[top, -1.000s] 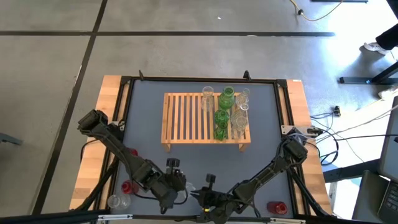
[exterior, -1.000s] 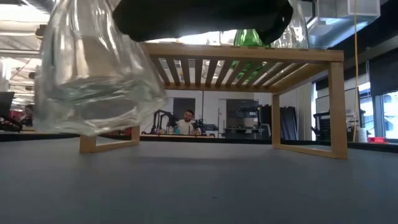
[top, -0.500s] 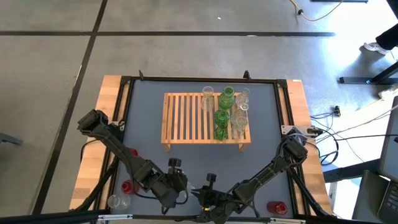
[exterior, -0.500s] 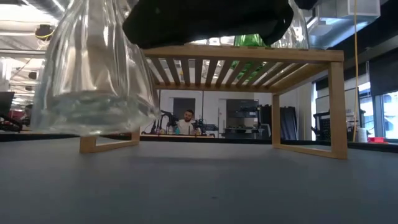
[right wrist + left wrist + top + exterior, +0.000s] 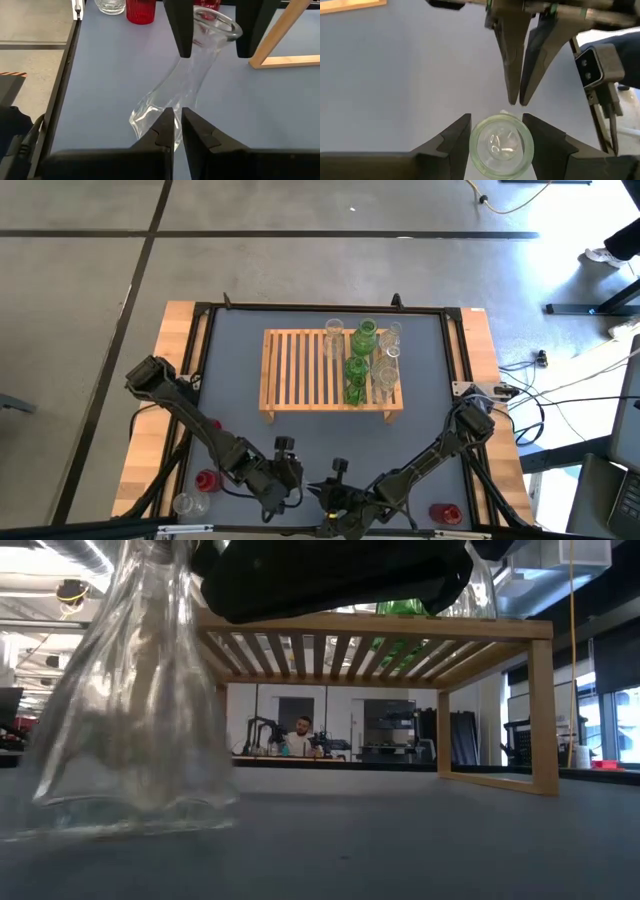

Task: Sort vases onto shelf
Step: Put the transparent bottle on the shelf

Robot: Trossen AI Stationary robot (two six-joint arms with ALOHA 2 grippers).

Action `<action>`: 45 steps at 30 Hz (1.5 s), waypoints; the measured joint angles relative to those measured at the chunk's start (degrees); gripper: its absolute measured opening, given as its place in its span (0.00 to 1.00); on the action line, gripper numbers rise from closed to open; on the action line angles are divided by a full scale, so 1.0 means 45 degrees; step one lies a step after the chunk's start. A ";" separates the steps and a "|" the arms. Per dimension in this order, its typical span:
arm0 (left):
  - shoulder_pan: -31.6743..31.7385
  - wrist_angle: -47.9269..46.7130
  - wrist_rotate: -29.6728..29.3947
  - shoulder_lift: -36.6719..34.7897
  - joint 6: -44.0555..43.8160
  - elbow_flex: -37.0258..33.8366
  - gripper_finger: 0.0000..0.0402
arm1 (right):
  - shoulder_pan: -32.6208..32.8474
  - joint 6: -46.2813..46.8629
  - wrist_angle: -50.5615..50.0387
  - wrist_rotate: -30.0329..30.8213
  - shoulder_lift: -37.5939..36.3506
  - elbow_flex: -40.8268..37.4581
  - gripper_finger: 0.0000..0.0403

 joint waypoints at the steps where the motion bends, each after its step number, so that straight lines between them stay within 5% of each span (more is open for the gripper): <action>1: -0.0007 0.0011 -0.0017 0.0000 0.0010 -0.0027 0.42 | 0.0000 -0.0001 0.0000 0.0000 0.0000 0.0000 0.06; 19: 0.0060 0.0355 0.0308 0.0000 -0.0033 -0.0039 0.44 | -0.0083 0.0024 -0.0144 -0.0018 0.0000 0.0000 0.06; 32: 0.0141 0.0547 0.0761 -0.0015 0.0103 -0.0039 0.63 | -0.0083 0.0027 -0.0199 0.0000 0.0000 0.0000 0.06; 45: -0.0054 0.0483 -0.0148 -0.0800 0.0685 -0.0039 0.64 | -0.0083 0.0029 -0.0189 -0.0024 0.0000 0.0000 0.06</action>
